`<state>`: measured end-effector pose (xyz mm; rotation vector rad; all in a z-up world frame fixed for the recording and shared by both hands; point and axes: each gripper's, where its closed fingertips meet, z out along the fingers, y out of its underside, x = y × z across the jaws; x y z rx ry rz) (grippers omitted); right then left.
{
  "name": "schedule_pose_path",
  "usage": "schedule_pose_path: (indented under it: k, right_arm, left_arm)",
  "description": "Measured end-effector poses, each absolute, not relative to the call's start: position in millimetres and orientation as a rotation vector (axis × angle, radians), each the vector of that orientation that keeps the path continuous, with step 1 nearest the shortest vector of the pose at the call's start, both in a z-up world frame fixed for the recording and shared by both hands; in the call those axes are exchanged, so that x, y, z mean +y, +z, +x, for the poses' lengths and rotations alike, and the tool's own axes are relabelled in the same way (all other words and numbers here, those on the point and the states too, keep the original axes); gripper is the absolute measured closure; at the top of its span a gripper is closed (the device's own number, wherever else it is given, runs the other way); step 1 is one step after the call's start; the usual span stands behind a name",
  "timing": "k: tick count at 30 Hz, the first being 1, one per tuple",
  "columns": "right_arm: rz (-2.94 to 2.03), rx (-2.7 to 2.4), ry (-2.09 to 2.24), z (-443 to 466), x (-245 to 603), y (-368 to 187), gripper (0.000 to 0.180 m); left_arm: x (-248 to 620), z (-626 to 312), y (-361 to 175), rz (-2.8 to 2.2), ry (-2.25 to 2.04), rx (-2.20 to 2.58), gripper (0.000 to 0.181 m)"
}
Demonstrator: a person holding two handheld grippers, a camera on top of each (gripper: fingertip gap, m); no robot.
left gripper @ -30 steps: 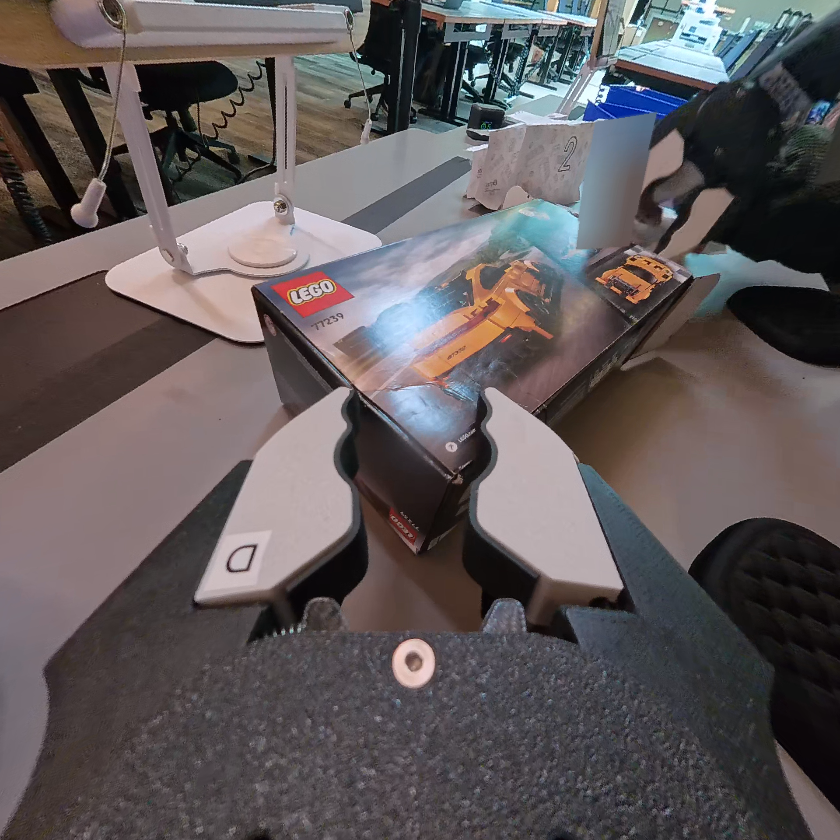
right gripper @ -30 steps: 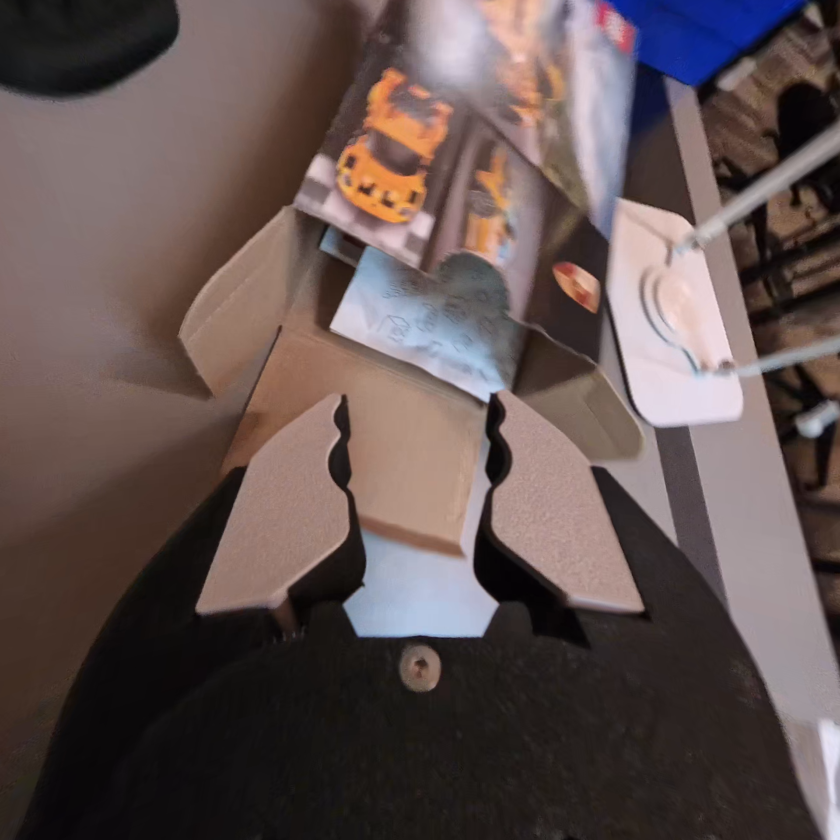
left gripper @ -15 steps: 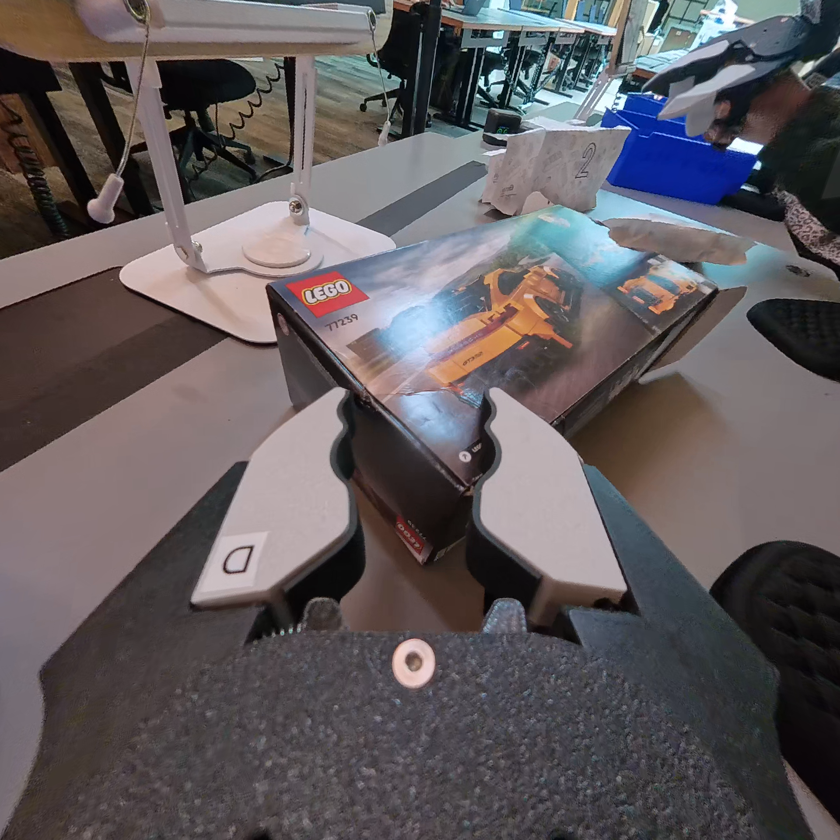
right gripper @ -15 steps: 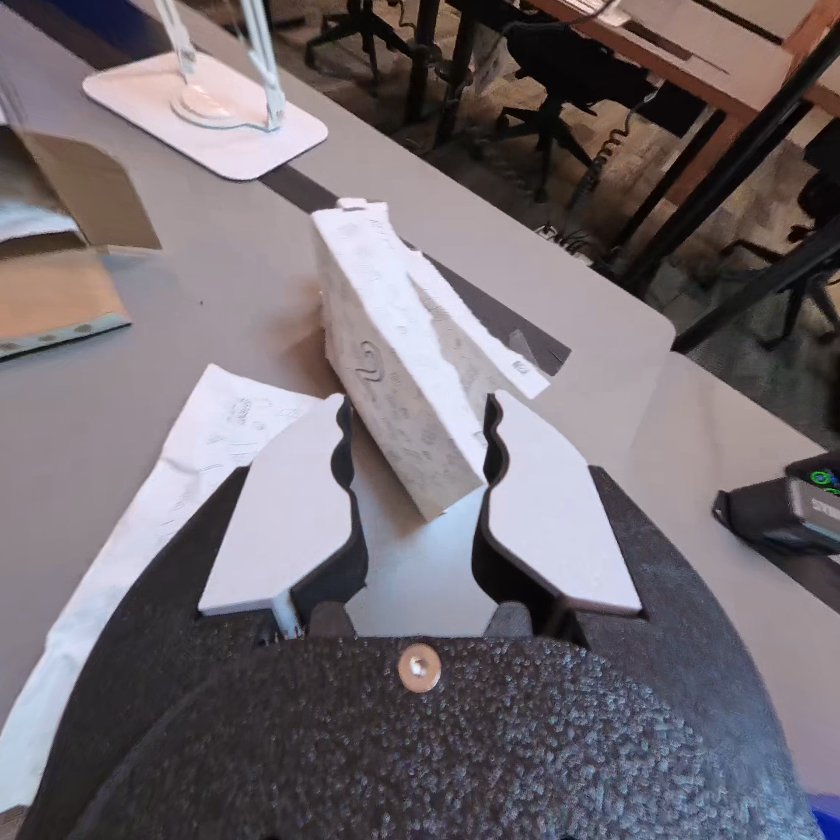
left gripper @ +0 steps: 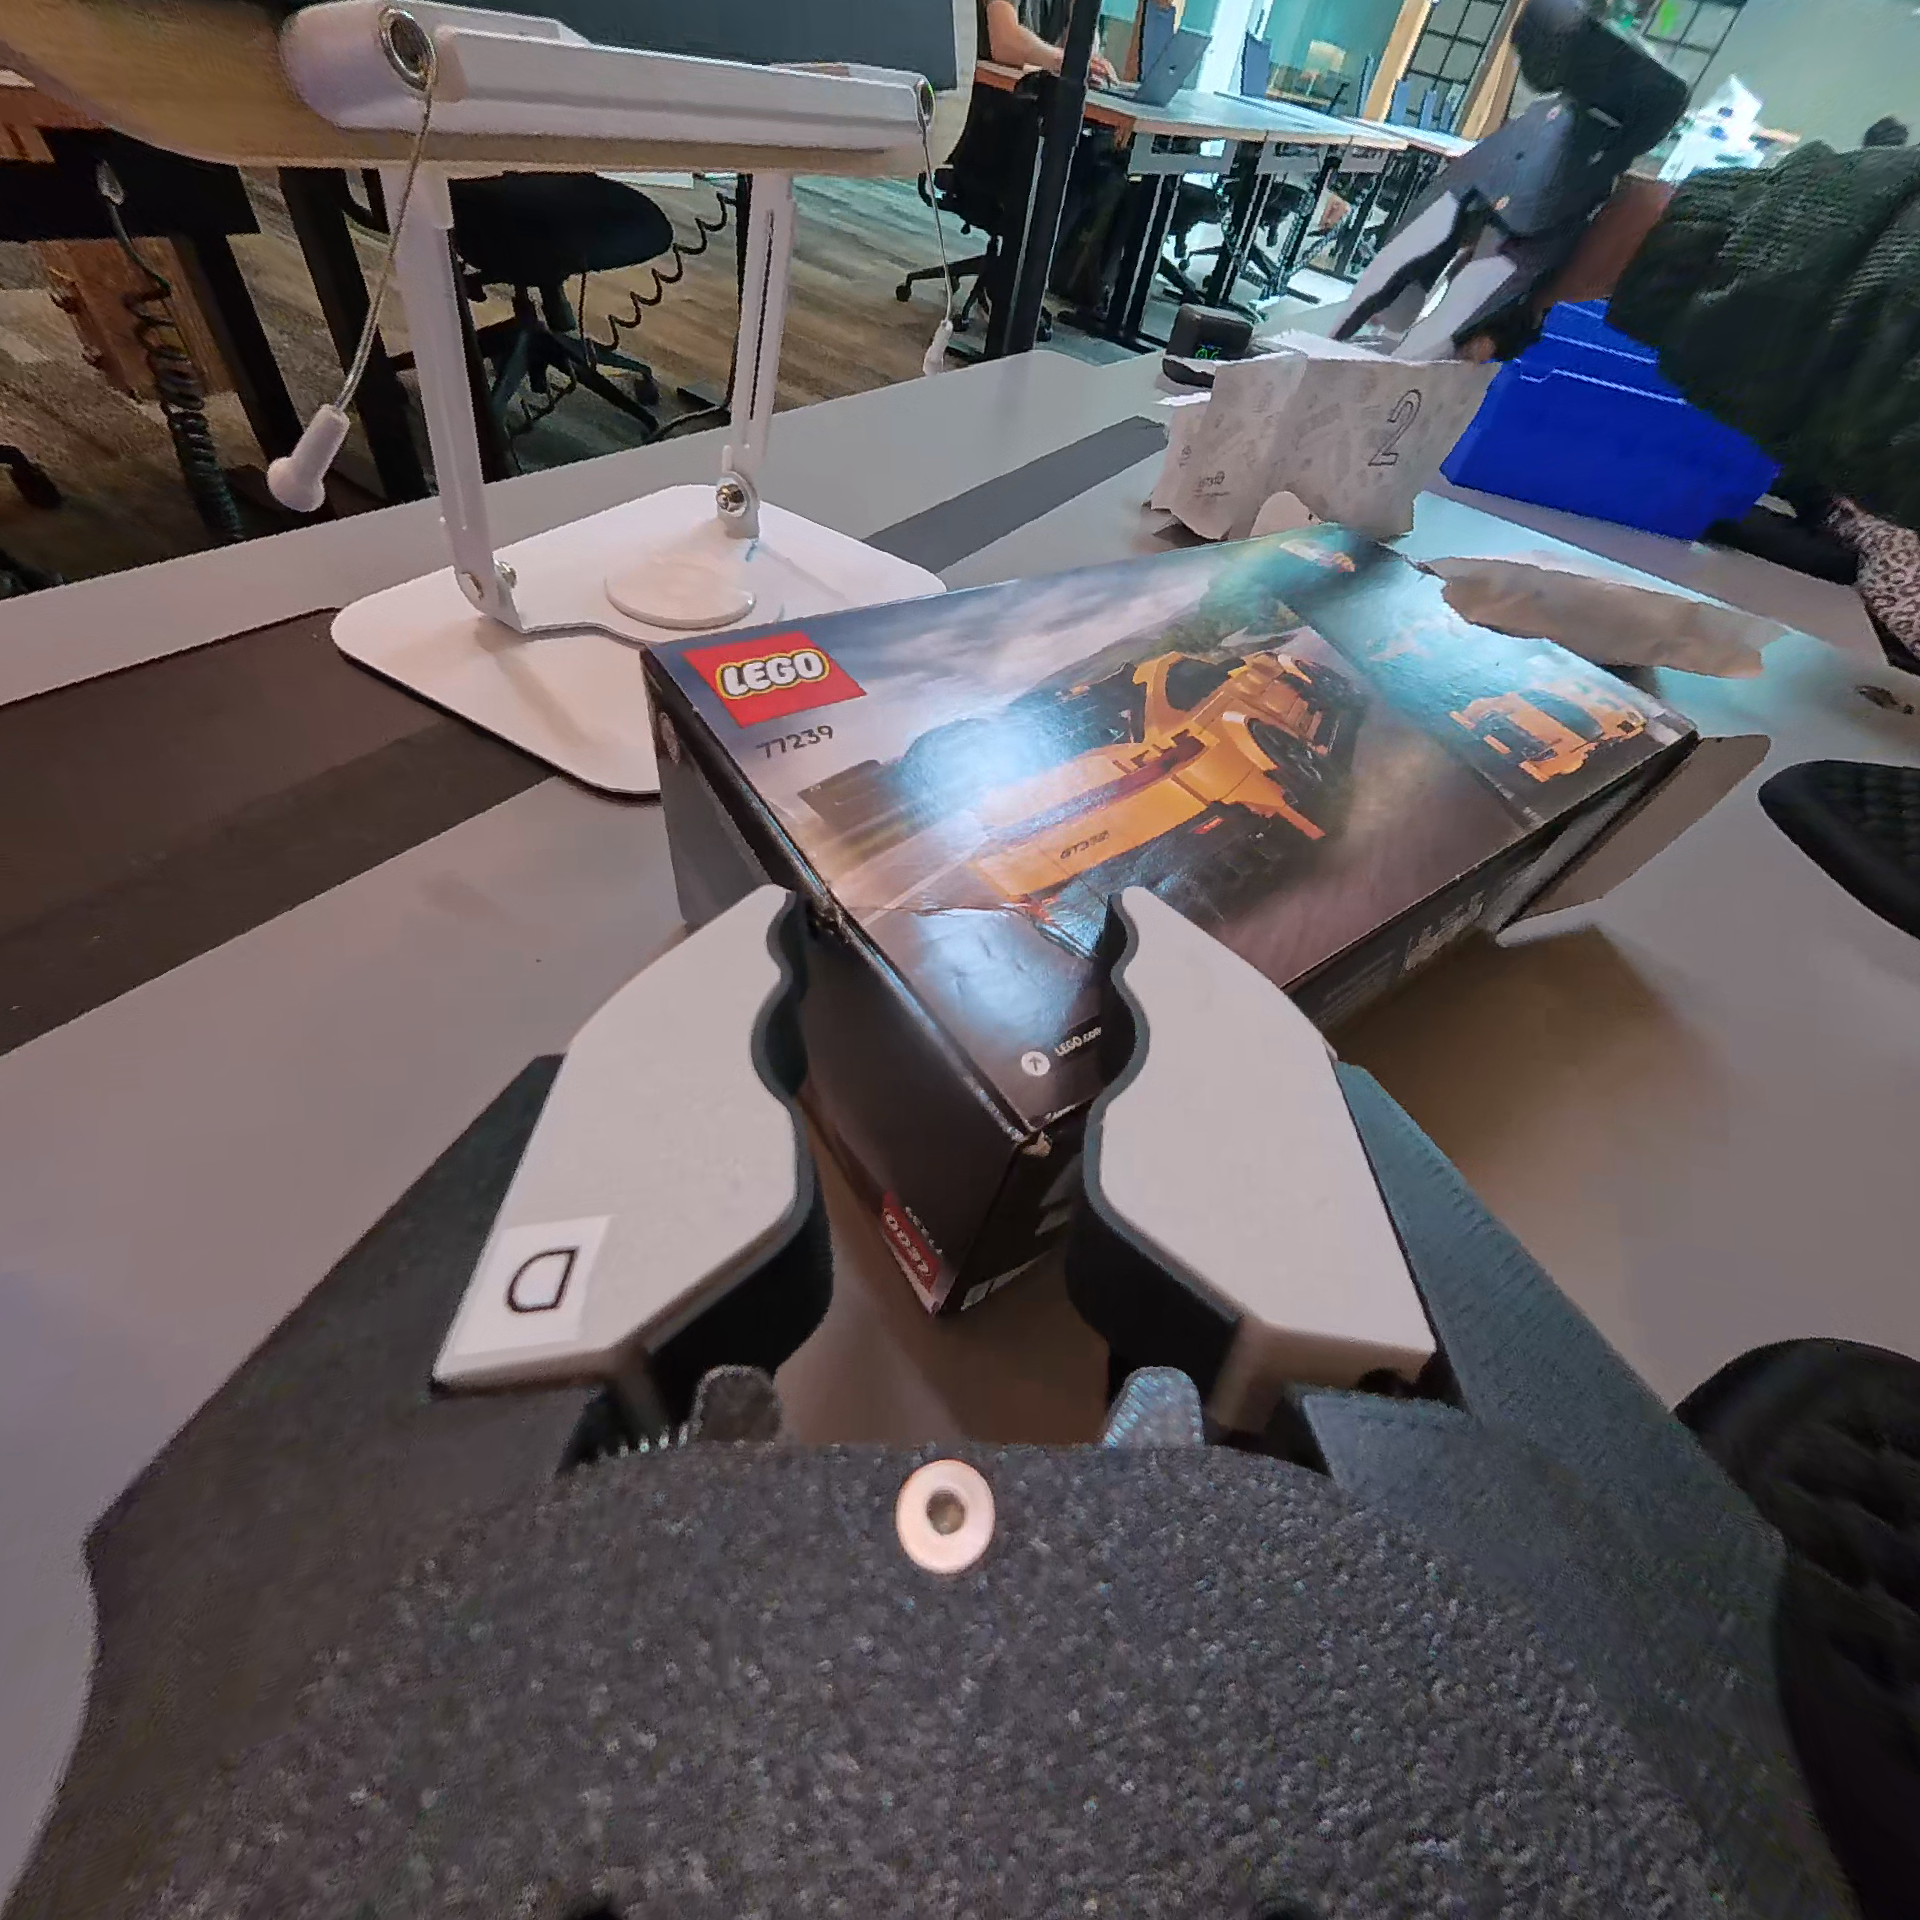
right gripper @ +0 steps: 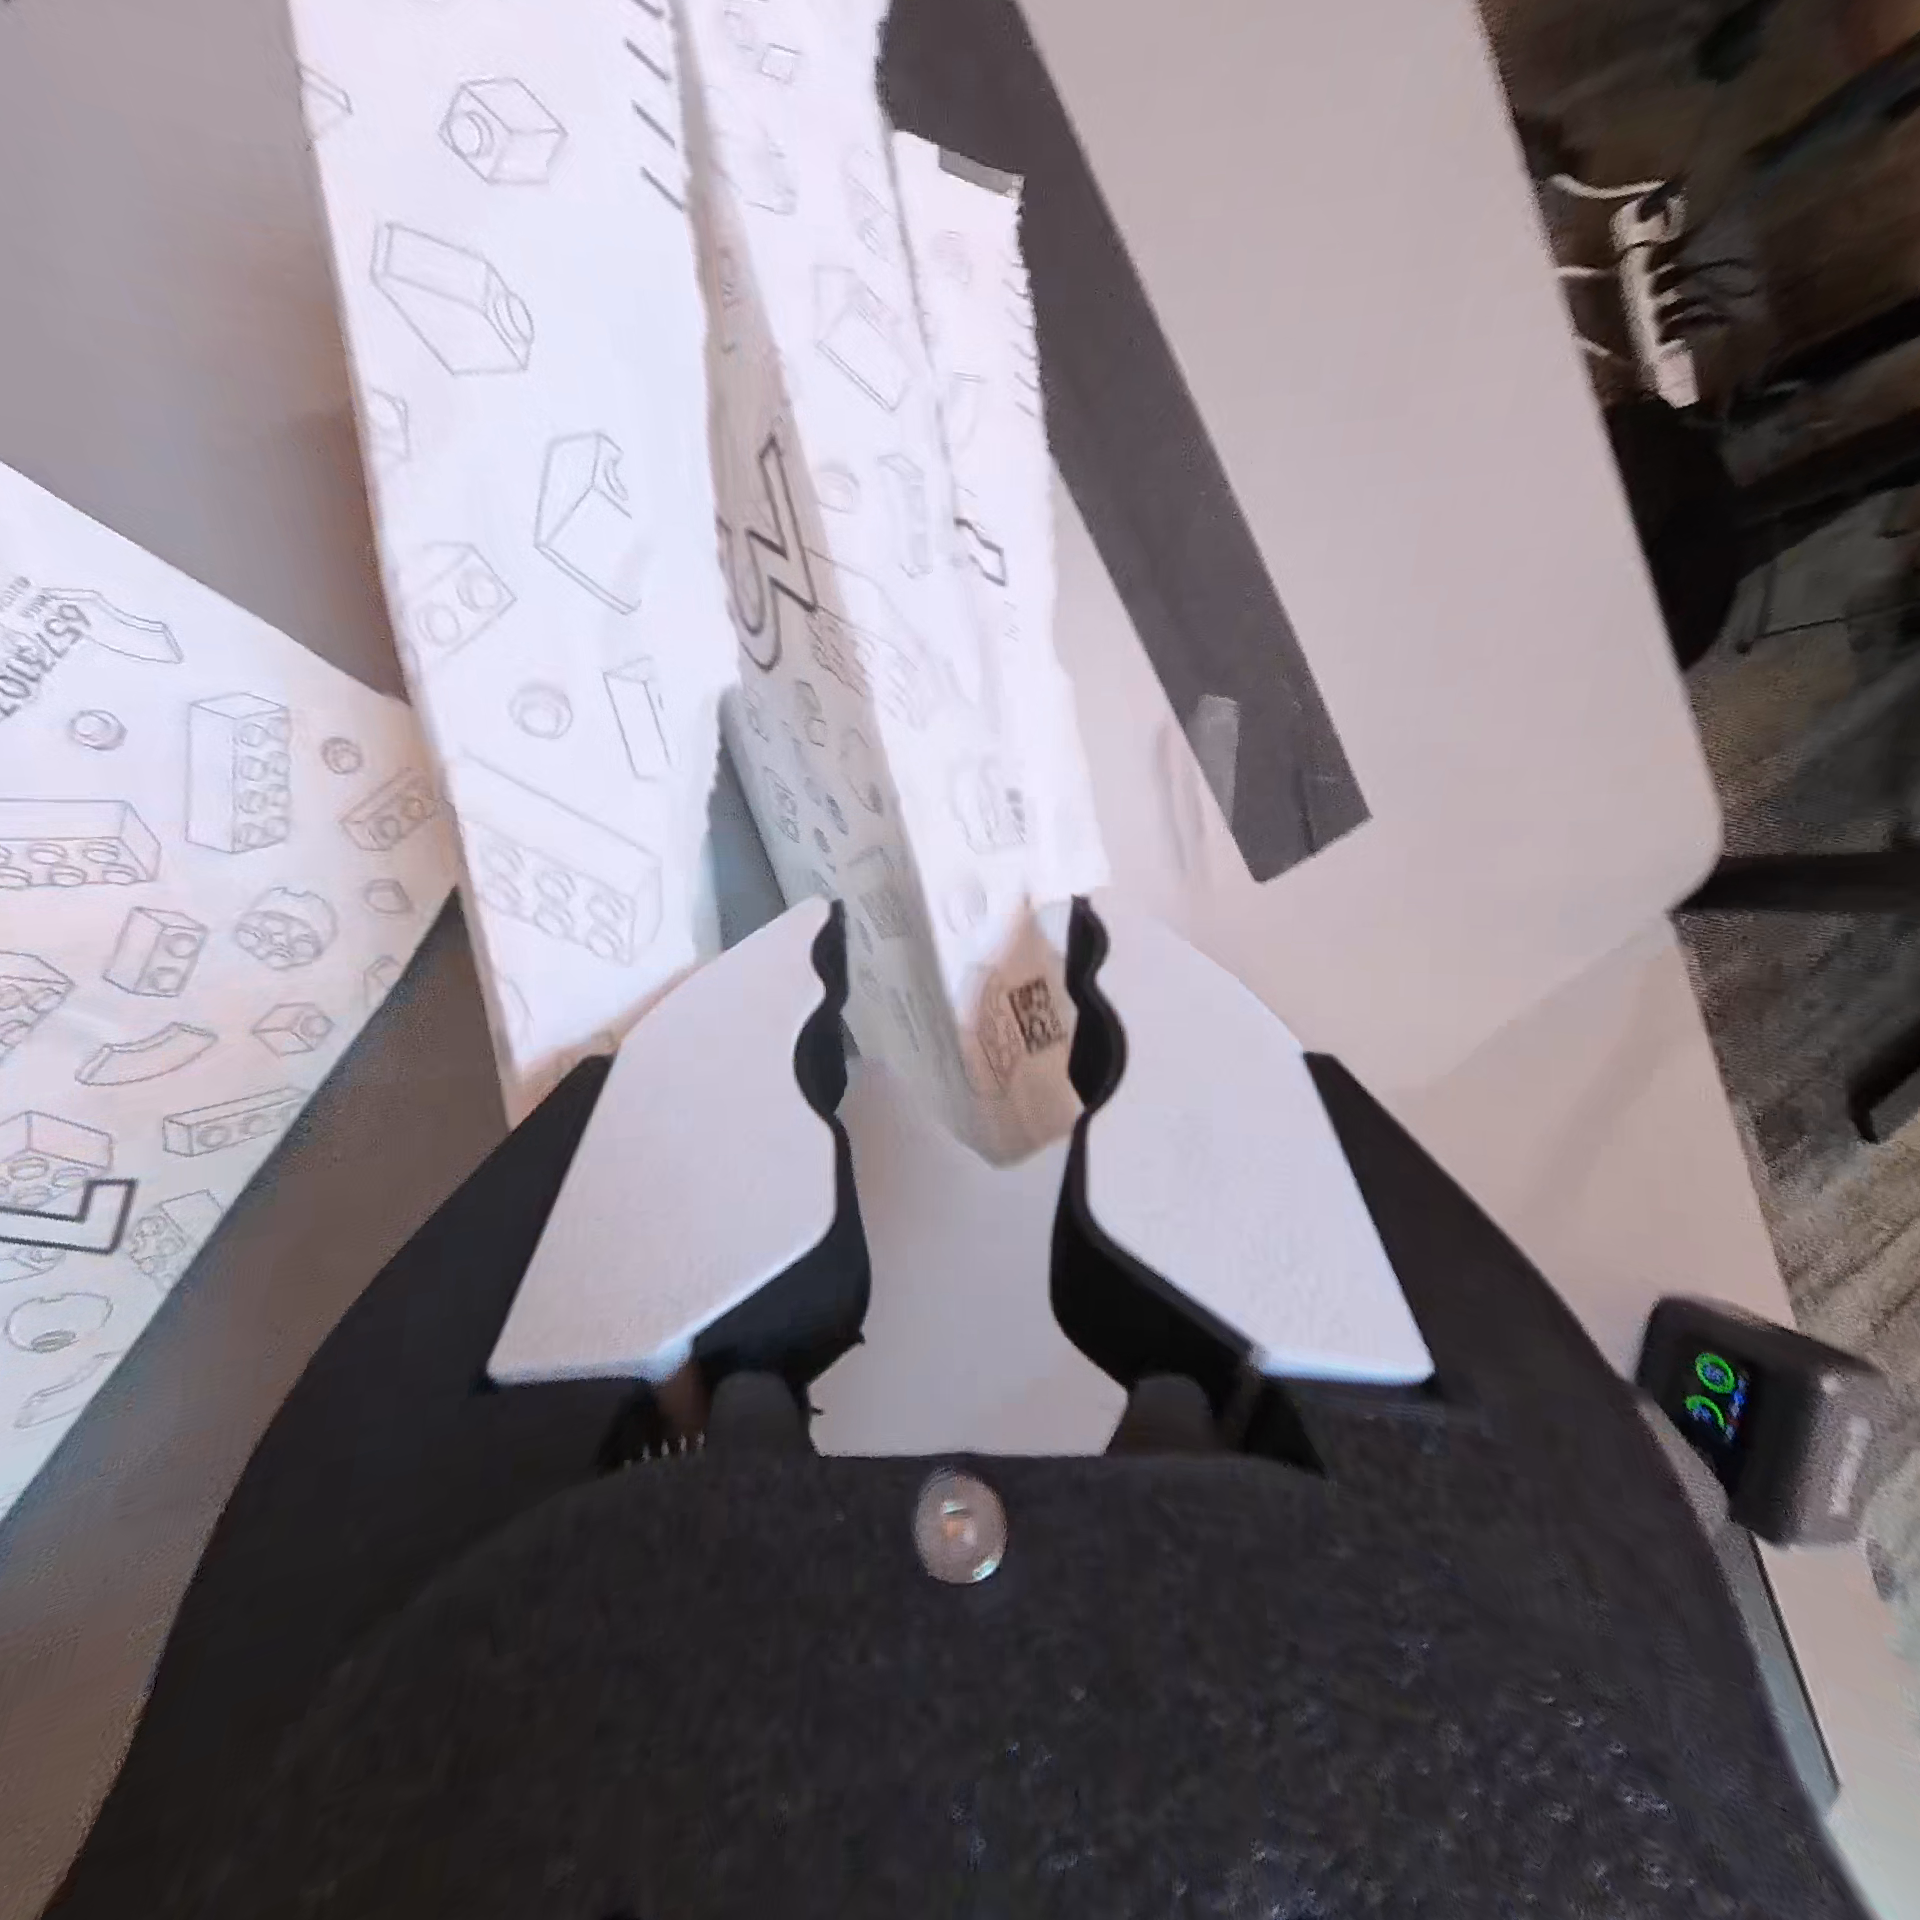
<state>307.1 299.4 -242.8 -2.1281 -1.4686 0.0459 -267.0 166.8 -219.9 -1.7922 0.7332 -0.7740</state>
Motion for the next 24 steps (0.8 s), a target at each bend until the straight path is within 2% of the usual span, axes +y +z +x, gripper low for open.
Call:
schedule_pose_path:
  k: [2,3,7,13,22,24]
  right_arm:
    - [-2.132,-1.512,0.119,295.2,294.1,-244.3,0.176]
    - [-2.126,-1.513,0.142,291.2,293.4,-242.0,0.179]
    - [-2.135,-1.532,0.131,290.2,289.4,-237.9,0.18]
    - [-2.005,-1.425,0.03,296.8,295.1,-202.0,0.18]
    - [-2.259,-1.549,0.078,324.9,267.1,-232.8,0.179]
    - [-2.273,-1.512,0.09,325.6,272.0,-226.4,0.169]
  left_arm:
    - [167.1,-266.9,-219.8,-1.791,-0.776,0.728,0.128]
    - [167.0,-266.9,-219.8,-1.789,-0.777,0.727,0.128]
    - [166.5,-267.3,-220.1,-1.784,-0.787,0.725,0.128]
    - [164.8,-268.4,-220.6,-1.778,-0.792,0.734,0.13]
    - [163.1,-268.8,-220.6,-1.777,-0.795,0.742,0.13]
    - [163.2,-268.8,-220.4,-1.777,-0.798,0.741,0.13]
